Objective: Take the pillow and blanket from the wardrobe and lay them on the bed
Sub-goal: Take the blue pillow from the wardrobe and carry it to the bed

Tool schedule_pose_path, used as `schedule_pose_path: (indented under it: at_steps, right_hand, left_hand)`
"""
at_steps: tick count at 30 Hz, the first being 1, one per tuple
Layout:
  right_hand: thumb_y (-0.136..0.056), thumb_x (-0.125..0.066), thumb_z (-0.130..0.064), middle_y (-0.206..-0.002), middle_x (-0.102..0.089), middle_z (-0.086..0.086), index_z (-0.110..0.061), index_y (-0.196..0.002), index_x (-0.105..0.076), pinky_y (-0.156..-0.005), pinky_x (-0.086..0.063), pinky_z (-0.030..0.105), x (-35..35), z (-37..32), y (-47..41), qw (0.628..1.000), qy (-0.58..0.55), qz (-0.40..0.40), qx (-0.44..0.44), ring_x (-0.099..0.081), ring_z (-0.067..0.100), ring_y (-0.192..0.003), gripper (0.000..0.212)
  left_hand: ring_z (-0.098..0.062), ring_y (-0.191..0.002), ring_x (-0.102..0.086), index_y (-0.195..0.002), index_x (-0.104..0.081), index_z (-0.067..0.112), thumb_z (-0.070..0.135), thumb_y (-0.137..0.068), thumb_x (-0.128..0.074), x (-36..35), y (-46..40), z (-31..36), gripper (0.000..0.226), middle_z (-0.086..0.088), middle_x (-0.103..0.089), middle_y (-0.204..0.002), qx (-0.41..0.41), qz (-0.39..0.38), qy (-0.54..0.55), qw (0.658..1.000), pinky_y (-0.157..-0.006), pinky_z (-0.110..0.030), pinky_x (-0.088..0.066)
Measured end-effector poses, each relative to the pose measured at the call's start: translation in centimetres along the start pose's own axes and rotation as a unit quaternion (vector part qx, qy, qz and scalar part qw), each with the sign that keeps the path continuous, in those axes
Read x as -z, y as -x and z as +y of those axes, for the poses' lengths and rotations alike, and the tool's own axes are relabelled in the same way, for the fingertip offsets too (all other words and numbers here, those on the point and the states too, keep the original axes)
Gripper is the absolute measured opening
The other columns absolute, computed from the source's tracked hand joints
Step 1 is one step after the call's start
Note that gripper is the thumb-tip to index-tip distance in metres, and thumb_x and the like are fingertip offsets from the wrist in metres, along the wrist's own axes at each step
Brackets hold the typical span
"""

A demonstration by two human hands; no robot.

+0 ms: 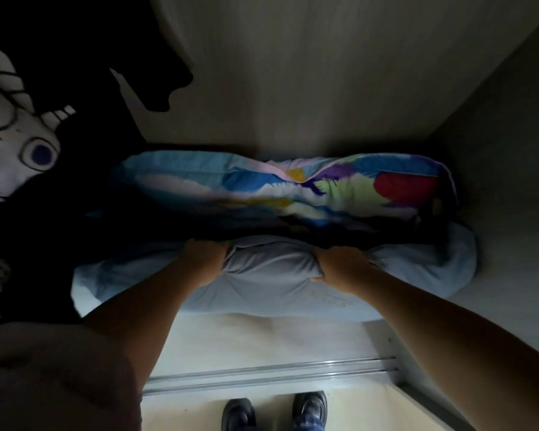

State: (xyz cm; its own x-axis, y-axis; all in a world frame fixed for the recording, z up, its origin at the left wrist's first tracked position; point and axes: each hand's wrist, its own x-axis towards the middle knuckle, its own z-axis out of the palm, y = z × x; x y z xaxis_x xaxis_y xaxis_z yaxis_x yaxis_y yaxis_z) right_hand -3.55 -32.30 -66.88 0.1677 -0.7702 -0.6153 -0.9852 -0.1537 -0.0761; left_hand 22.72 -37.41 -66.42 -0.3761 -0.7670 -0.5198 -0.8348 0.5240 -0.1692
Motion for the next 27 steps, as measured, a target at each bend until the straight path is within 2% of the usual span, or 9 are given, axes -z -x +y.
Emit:
schedule_pose_path:
  at_steps: [3,5,8,11,15,18,21,24,27]
  right_hand:
    - [-0.091,-0.050,-0.048,-0.130,-0.059,0.009,-0.019,-0.134,-0.049,-0.096,-0.046,0.039,0.9,-0.9,3.3,0.999,-0.029,0.010,-0.011,-0.056,0.028,-0.119,0.052]
    - [-0.093,-0.050,-0.045,-0.145,-0.044,0.009,-0.020,-0.144,-0.036,-0.106,-0.037,0.038,2.4,-1.4,5.6,0.995,-0.090,0.033,-0.020,-0.045,0.026,-0.130,0.059]
    - [-0.095,-0.047,-0.041,-0.148,-0.039,0.009,-0.023,-0.148,-0.025,-0.105,-0.035,0.034,4.7,-2.4,10.0,0.984,-0.154,0.068,-0.050,-0.042,0.026,-0.131,0.060]
    - [-0.097,-0.043,-0.037,-0.136,-0.051,0.012,-0.017,-0.140,-0.039,-0.099,-0.041,0.036,6.1,-4.1,14.9,0.985,-0.129,0.076,-0.083,-0.051,0.029,-0.121,0.048]
    - [-0.093,-0.047,-0.040,-0.128,-0.059,0.010,-0.017,-0.130,-0.050,-0.098,-0.045,0.039,7.4,-6.4,21.0,0.974,-0.155,0.098,-0.130,-0.056,0.029,-0.117,0.044]
    - [-0.087,-0.052,-0.049,-0.127,-0.061,0.010,-0.019,-0.127,-0.054,-0.094,-0.050,0.040,7.5,-7.8,26.1,0.961,-0.193,0.099,-0.172,-0.057,0.029,-0.116,0.050]
    - [-0.082,-0.058,-0.054,-0.127,-0.061,0.005,-0.024,-0.125,-0.057,-0.091,-0.049,0.038,6.5,-8.9,32.0,0.943,-0.218,0.117,-0.223,-0.058,0.028,-0.116,0.051]
    - [-0.080,-0.059,-0.056,-0.117,-0.066,0.008,-0.026,-0.116,-0.060,-0.083,-0.051,0.037,4.6,-9.3,38.9,0.923,-0.223,0.117,-0.292,-0.063,0.030,-0.106,0.047]
    - [-0.082,-0.055,-0.055,-0.110,-0.067,0.009,-0.026,-0.109,-0.059,-0.074,-0.046,0.034,2.5,-8.9,46.7,0.904,-0.218,0.122,-0.348,-0.064,0.033,-0.100,0.040]
  left_hand:
    - [-0.031,-0.103,-0.066,-0.122,-0.056,0.019,0.031,-0.101,-0.030,1.7,2.3,-0.1,0.035,-0.012,-0.069,-0.113,-0.020,0.010,0.009,1.000,-0.087,-0.038,-0.051]
    - [-0.031,-0.106,-0.065,-0.126,-0.054,0.018,0.029,-0.101,-0.030,3.6,3.3,-0.5,0.036,-0.013,-0.067,-0.118,-0.036,0.008,0.005,0.999,-0.092,-0.039,-0.050]
    - [-0.031,-0.106,-0.064,-0.123,-0.053,0.015,0.030,-0.099,-0.036,7.5,5.2,-1.0,0.033,-0.013,-0.067,-0.118,-0.071,0.027,-0.023,0.997,-0.092,-0.038,-0.050]
    - [-0.029,-0.101,-0.066,-0.122,-0.052,0.017,0.032,-0.091,-0.052,12.1,7.5,-1.4,0.034,-0.010,-0.069,-0.113,-0.108,0.052,-0.073,0.990,-0.084,-0.035,-0.051]
    - [-0.022,-0.089,-0.063,-0.118,-0.057,0.014,0.030,-0.092,-0.053,16.5,10.6,-1.5,0.031,-0.001,-0.061,-0.090,-0.139,0.034,-0.087,0.986,-0.083,-0.032,-0.049]
    - [-0.026,-0.100,-0.064,-0.117,-0.053,0.017,0.039,-0.085,-0.062,19.2,13.3,-0.4,0.040,-0.005,-0.066,-0.106,-0.169,0.041,-0.098,0.980,-0.084,-0.036,-0.050]
    - [-0.025,-0.106,-0.062,-0.118,-0.053,0.019,0.048,-0.081,-0.063,21.8,16.4,2.0,0.048,-0.007,-0.064,-0.116,-0.223,0.033,-0.120,0.967,-0.082,-0.033,-0.050]
    - [-0.025,-0.101,-0.063,-0.110,-0.061,0.017,0.050,-0.077,-0.066,24.3,20.1,6.5,0.047,-0.008,-0.066,-0.112,-0.293,0.009,-0.139,0.946,-0.080,-0.033,-0.053]
    - [-0.028,-0.094,-0.063,-0.112,-0.060,0.017,0.050,-0.072,-0.069,26.8,24.5,12.6,0.053,-0.010,-0.068,-0.105,-0.344,-0.016,-0.165,0.924,-0.069,-0.031,-0.050]
